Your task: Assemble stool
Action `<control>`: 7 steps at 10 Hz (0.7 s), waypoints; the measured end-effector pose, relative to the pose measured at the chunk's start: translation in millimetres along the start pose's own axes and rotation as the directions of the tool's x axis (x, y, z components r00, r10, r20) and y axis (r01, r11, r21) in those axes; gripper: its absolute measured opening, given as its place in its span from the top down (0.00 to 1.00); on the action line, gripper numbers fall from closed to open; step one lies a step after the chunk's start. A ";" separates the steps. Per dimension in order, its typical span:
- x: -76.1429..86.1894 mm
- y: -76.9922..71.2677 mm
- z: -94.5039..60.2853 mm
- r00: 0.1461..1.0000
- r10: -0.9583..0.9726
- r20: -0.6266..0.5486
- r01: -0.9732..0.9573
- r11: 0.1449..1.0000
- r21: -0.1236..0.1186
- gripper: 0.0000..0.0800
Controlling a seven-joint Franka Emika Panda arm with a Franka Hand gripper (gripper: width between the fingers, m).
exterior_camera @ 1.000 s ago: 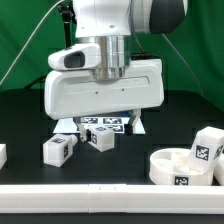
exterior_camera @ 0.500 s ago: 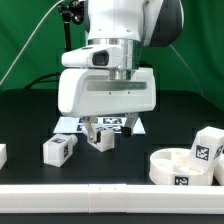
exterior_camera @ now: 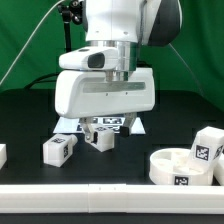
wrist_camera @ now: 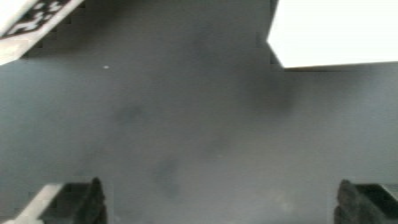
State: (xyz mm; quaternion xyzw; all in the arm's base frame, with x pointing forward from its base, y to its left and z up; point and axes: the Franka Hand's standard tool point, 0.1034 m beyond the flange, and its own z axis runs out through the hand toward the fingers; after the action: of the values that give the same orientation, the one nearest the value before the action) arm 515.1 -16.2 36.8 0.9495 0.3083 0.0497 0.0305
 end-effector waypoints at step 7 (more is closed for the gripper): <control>-8.1 -6.2 -10.6 0.958 0.083 0.275 -0.103 0.993 0.059 0.19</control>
Offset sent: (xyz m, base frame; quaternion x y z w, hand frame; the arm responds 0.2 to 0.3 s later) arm -0.0136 -0.0403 0.0042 -0.0707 -0.1588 0.0482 0.9836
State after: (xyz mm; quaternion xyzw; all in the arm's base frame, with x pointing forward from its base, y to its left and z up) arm 503.8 -15.7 46.2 0.9613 0.2576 -0.0912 0.0355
